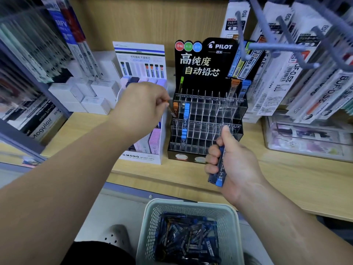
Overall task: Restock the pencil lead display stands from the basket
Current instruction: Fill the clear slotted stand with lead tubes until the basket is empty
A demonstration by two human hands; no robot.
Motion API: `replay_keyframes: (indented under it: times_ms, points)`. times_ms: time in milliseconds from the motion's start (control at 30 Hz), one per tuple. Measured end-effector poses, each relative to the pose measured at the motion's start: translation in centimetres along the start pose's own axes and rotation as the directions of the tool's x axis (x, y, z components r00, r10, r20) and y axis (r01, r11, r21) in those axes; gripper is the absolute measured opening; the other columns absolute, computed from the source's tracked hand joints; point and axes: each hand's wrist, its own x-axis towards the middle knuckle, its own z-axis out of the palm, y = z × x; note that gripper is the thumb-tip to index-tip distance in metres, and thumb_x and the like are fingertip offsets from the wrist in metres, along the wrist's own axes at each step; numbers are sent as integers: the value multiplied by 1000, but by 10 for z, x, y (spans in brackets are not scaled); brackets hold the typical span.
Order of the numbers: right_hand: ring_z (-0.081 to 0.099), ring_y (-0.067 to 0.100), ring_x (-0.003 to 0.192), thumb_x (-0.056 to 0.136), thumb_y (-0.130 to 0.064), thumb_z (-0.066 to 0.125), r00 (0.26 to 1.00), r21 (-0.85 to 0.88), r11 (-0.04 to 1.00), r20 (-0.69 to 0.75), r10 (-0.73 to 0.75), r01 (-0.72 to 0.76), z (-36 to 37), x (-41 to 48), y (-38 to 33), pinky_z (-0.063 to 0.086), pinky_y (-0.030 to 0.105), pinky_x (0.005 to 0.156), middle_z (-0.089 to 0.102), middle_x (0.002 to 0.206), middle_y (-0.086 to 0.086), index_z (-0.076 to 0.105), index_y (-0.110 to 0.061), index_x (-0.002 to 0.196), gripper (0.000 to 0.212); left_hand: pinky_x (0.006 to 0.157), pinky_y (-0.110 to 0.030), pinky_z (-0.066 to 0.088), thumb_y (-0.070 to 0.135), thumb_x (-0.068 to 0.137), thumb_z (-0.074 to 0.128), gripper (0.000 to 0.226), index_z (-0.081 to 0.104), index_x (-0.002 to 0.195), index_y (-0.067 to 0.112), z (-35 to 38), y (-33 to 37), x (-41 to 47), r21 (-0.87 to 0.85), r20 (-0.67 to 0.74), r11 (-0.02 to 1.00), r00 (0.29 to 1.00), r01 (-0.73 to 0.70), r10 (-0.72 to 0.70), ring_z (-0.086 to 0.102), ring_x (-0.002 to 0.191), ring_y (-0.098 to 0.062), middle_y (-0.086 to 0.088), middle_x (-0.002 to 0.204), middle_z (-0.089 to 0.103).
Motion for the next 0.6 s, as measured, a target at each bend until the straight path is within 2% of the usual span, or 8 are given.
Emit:
replay_keyframes:
  times_ms: [100, 200, 300, 467, 600]
  points:
    - [37, 11, 50, 98, -52, 57, 1000, -5, 1000, 18, -9, 9, -1, -2, -2, 30, 24, 42, 43, 59, -4, 47, -20, 83, 36, 74, -36, 52, 9, 88, 69, 9, 76, 94, 9, 1, 0, 5, 16, -20, 999, 999, -28, 28, 64, 77, -26, -6, 78, 70]
    - [36, 11, 50, 97, -52, 58, 1000, -12, 1000, 25, -13, 14, -3, -3, -2, 30, 24, 42, 43, 58, -4, 46, -20, 83, 37, 71, -45, 55, 10, 86, 68, 12, 77, 94, 8, 11, 1, 5, 54, -7, 995, 997, -83, 83, 64, 77, -33, -10, 81, 69]
    - [35, 11, 51, 95, -51, 61, 998, 11, 1000, 63, 16, -17, -5, -5, -5, 29, 23, 41, 41, 59, -4, 46, -19, 83, 37, 68, -48, 56, 18, 83, 68, 19, 79, 95, 9, 19, 0, 5, 131, -42, 987, 994, -93, 99, 64, 79, -37, -12, 85, 66]
    - [32, 10, 50, 95, -51, 60, 978, 247, 961, 197, 72, -120, -8, -6, -14, 30, 20, 40, 36, 61, -4, 44, -20, 77, 39, 72, -39, 50, 17, 73, 81, 15, 81, 87, 12, 28, -3, 6, 213, -98, 972, 988, -97, 120, 60, 79, -38, -8, 81, 65]
    - [31, 10, 49, 96, -52, 56, 974, 397, 909, 221, 40, -127, -9, -4, -20, 34, 20, 41, 35, 60, -4, 43, -20, 69, 44, 71, -49, 53, 16, 66, 85, 26, 78, 90, 9, 37, -2, 4, 267, -67, 961, 993, -73, 94, 59, 78, -40, -13, 83, 66]
